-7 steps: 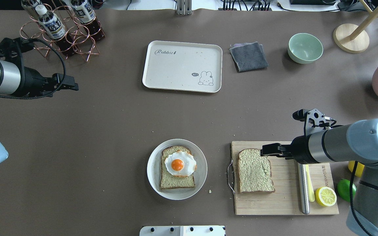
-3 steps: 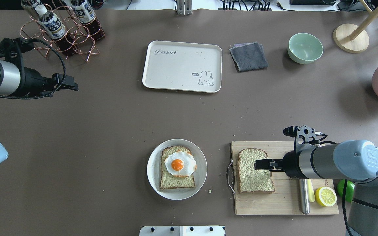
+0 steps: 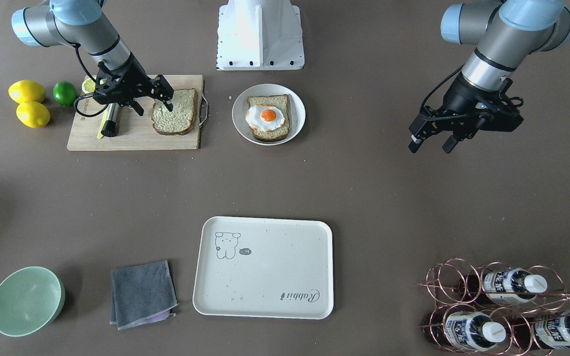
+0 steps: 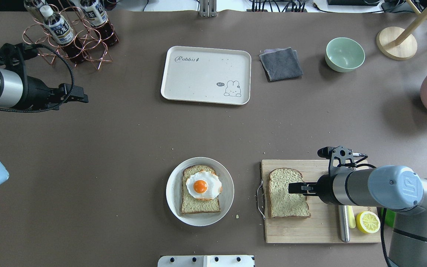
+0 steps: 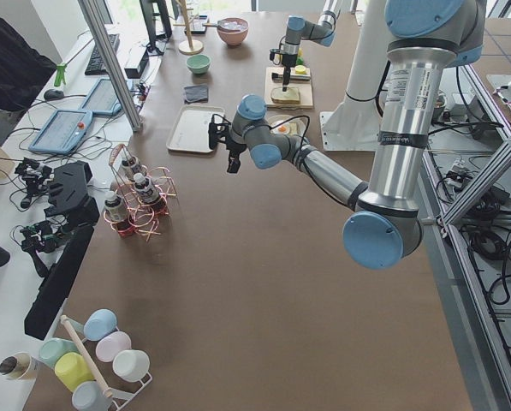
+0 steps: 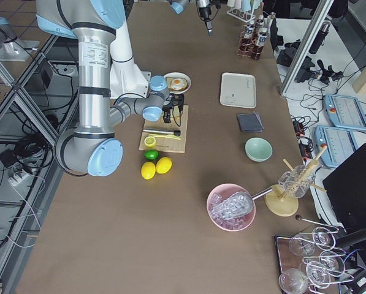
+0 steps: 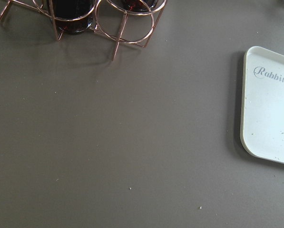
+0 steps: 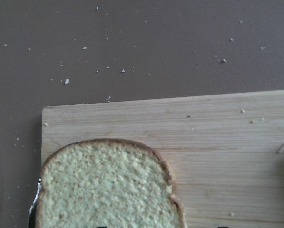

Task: Make sandwich and place on tray
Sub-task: 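Grasp the bread slice edge with the right gripper, then carry the bread slice with the right gripper onto the egg toast, then release the bread on top of the egg and open the right gripper, then withdraw the right gripper while the left gripper reaches to the plate rim, then grasp the white plate rim with the left gripper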

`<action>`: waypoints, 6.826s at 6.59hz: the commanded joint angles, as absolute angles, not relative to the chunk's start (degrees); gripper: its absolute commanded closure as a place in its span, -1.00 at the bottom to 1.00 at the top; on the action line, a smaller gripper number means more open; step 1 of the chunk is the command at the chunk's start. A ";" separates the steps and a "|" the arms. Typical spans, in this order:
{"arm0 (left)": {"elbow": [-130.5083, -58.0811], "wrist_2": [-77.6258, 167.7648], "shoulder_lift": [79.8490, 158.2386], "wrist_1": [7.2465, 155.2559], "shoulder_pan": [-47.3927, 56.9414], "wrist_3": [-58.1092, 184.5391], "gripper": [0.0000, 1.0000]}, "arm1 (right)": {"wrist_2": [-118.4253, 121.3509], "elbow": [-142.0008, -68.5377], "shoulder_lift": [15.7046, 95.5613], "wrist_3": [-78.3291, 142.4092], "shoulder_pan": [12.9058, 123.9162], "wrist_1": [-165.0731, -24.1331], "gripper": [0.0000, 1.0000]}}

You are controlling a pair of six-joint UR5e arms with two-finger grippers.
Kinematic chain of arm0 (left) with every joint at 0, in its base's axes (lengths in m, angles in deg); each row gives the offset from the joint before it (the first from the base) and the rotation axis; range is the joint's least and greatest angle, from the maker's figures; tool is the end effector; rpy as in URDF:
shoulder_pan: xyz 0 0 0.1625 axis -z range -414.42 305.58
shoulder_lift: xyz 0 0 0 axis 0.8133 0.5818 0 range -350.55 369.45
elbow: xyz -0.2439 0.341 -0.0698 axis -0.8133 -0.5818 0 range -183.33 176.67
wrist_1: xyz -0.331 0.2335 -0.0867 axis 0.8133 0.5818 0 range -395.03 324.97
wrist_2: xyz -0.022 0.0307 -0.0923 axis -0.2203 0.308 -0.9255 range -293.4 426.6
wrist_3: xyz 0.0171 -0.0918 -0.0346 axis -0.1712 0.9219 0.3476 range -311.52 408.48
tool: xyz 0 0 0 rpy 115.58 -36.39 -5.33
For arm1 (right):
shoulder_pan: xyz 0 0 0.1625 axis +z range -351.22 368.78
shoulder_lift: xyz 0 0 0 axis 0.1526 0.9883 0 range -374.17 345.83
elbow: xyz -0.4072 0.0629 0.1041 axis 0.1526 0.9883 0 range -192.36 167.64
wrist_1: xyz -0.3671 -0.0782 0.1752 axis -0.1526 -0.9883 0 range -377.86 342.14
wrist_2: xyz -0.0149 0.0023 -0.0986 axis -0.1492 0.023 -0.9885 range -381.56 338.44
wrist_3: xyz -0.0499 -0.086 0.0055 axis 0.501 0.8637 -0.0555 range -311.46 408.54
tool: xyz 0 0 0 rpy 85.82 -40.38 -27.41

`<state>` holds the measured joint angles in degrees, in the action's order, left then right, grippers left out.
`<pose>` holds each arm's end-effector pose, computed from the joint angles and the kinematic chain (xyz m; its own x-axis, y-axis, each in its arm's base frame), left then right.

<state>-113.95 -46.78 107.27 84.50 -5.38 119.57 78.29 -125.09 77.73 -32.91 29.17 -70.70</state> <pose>0.2786 -0.4640 0.3607 0.4820 -0.1015 -0.8703 0.3345 0.9394 0.0757 -0.4174 -0.2792 0.4153 0.5223 0.0379 0.8519 -0.1311 0.9907 0.0363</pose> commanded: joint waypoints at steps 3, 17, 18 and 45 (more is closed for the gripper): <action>-113.98 -46.78 107.18 84.50 -5.47 119.50 -0.95 | 78.20 -125.47 77.67 -32.93 28.99 -70.77 1.00; -113.80 -45.11 106.48 84.68 -7.31 121.08 -0.94 | 72.41 -118.82 55.63 -45.06 23.81 -67.95 1.00; -113.80 -44.32 106.48 84.68 -7.75 121.08 -0.94 | 70.66 -117.06 54.04 -44.98 22.94 -68.04 1.00; -111.68 -12.41 118.17 84.59 -44.40 141.21 1.00 | 90.15 -123.98 68.27 -40.32 46.66 -67.87 -0.99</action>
